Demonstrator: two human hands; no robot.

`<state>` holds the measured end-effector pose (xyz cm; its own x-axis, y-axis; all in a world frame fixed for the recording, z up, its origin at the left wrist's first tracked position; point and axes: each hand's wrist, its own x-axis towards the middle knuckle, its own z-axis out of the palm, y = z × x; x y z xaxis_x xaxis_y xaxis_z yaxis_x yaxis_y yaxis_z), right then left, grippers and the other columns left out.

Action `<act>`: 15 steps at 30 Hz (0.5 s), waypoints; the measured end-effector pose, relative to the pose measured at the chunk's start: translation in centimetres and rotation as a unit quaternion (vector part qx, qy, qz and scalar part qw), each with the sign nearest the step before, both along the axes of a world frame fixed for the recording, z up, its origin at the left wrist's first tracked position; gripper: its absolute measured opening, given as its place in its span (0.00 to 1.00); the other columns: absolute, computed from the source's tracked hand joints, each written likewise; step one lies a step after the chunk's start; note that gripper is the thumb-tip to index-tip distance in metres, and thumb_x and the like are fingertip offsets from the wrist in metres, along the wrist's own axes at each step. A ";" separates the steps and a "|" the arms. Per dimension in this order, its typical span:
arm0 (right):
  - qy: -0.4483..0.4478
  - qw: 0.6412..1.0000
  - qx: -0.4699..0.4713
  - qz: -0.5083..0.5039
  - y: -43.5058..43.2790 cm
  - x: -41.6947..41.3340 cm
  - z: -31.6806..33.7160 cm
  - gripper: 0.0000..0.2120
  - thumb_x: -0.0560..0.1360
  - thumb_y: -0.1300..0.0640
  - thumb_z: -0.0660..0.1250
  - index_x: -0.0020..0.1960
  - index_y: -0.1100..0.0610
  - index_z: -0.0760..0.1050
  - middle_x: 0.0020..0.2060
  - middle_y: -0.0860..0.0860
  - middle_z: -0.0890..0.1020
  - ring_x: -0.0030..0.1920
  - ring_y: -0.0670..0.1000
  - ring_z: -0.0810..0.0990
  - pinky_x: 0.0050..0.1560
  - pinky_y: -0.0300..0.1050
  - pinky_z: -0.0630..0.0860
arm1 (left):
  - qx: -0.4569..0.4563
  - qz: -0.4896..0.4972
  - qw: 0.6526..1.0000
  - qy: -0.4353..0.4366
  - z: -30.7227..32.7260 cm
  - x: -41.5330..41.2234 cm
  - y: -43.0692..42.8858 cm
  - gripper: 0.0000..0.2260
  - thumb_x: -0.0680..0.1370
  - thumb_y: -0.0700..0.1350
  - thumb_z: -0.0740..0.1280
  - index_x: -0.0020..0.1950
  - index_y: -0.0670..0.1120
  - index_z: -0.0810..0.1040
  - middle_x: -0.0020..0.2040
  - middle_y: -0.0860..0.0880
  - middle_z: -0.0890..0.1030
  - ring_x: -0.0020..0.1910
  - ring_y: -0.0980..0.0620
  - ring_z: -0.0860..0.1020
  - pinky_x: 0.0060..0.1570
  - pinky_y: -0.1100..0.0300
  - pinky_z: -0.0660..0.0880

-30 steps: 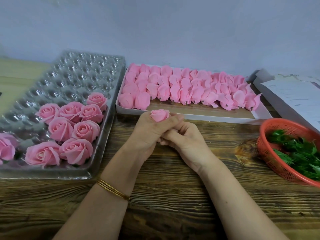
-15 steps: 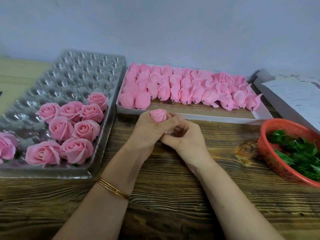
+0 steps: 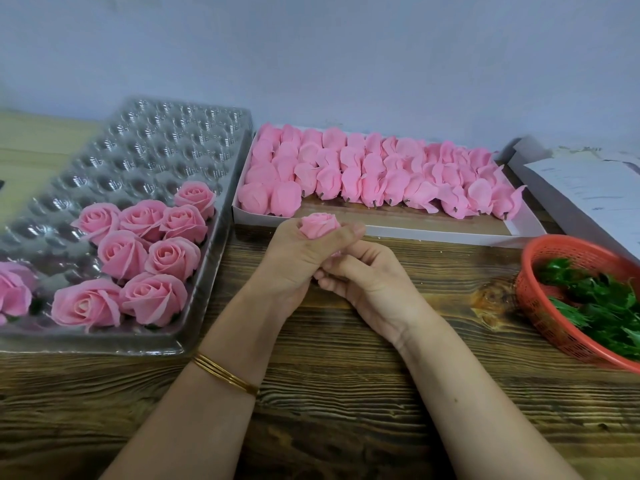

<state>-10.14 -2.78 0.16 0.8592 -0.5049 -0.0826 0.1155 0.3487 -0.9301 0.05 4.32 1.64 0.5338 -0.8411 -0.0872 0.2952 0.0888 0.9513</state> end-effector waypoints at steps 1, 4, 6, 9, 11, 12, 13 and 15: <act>0.001 1.000 -0.003 -0.003 0.0 0.0 0.0 0.09 0.75 0.70 0.67 0.43 0.61 0.83 0.34 0.53 0.82 0.37 0.47 0.80 0.41 0.36 0.79 | -0.001 0.005 1.000 0.000 -0.1 0.0 0.0 0.34 0.61 0.50 0.81 0.51 0.25 0.75 0.43 0.38 0.75 0.40 0.42 0.74 0.36 0.56 0.70; 0.013 0.998 -0.037 -0.040 0.2 0.2 -0.3 0.09 0.68 0.68 0.74 0.47 0.61 0.83 0.37 0.55 0.81 0.41 0.51 0.79 0.47 0.41 0.79 | -0.002 0.014 1.000 0.006 -0.4 0.1 -0.3 0.29 0.61 0.50 0.81 0.49 0.29 0.80 0.40 0.39 0.81 0.39 0.46 0.81 0.36 0.57 0.78; 0.034 0.993 -0.088 -0.073 0.2 0.2 -0.5 0.15 0.63 0.64 0.75 0.49 0.60 0.83 0.37 0.54 0.83 0.43 0.51 0.80 0.51 0.45 0.78 | -0.002 0.020 1.000 0.014 -0.5 0.1 -0.4 0.23 0.60 0.49 0.78 0.47 0.34 0.83 0.41 0.40 0.84 0.41 0.47 0.83 0.41 0.56 0.81; 0.038 0.983 -0.153 -0.099 0.2 0.0 -0.5 0.14 0.65 0.65 0.77 0.50 0.61 0.82 0.34 0.46 0.82 0.39 0.45 0.80 0.45 0.37 0.77 | 0.002 0.024 1.000 0.014 -0.7 0.2 -0.5 0.24 0.58 0.50 0.78 0.47 0.35 0.84 0.46 0.37 0.85 0.43 0.46 0.84 0.51 0.51 0.81; 0.035 0.980 -0.168 -0.104 0.2 -0.1 -0.4 0.12 0.67 0.68 0.76 0.49 0.61 0.82 0.33 0.45 0.82 0.38 0.44 0.79 0.44 0.36 0.77 | 0.006 0.021 1.000 0.007 -0.8 0.3 -0.5 0.24 0.59 0.49 0.78 0.48 0.35 0.83 0.46 0.37 0.85 0.44 0.46 0.84 0.52 0.50 0.81; 0.033 0.979 -0.172 -0.104 0.2 -0.1 -0.4 0.12 0.67 0.68 0.76 0.50 0.61 0.82 0.34 0.47 0.82 0.39 0.46 0.80 0.46 0.38 0.78 | 0.007 0.016 1.000 0.005 -0.8 0.3 -0.5 0.23 0.60 0.49 0.78 0.48 0.35 0.84 0.47 0.38 0.85 0.44 0.46 0.84 0.52 0.51 0.81; 0.033 0.979 -0.172 -0.102 0.1 -0.1 -0.3 0.12 0.67 0.67 0.76 0.50 0.61 0.83 0.36 0.50 0.83 0.41 0.47 0.80 0.48 0.41 0.79 | 0.006 0.010 1.000 0.003 -0.8 0.3 -0.5 0.21 0.61 0.48 0.78 0.47 0.37 0.84 0.48 0.38 0.85 0.44 0.47 0.84 0.52 0.52 0.81; 0.033 0.982 -0.158 -0.093 0.2 -0.1 -0.2 0.10 0.65 0.64 0.76 0.47 0.58 0.84 0.36 0.52 0.83 0.41 0.48 0.80 0.48 0.43 0.78 | 0.002 -0.002 1.000 0.004 -0.7 0.3 -0.4 0.18 0.63 0.46 0.78 0.48 0.37 0.85 0.50 0.35 0.84 0.45 0.46 0.84 0.53 0.49 0.80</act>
<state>-10.27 -2.61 0.00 0.7477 -0.6619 0.0525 0.0865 0.0188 -0.9961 0.37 3.94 0.96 0.5296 -0.8430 -0.0944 0.3033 0.0843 0.9492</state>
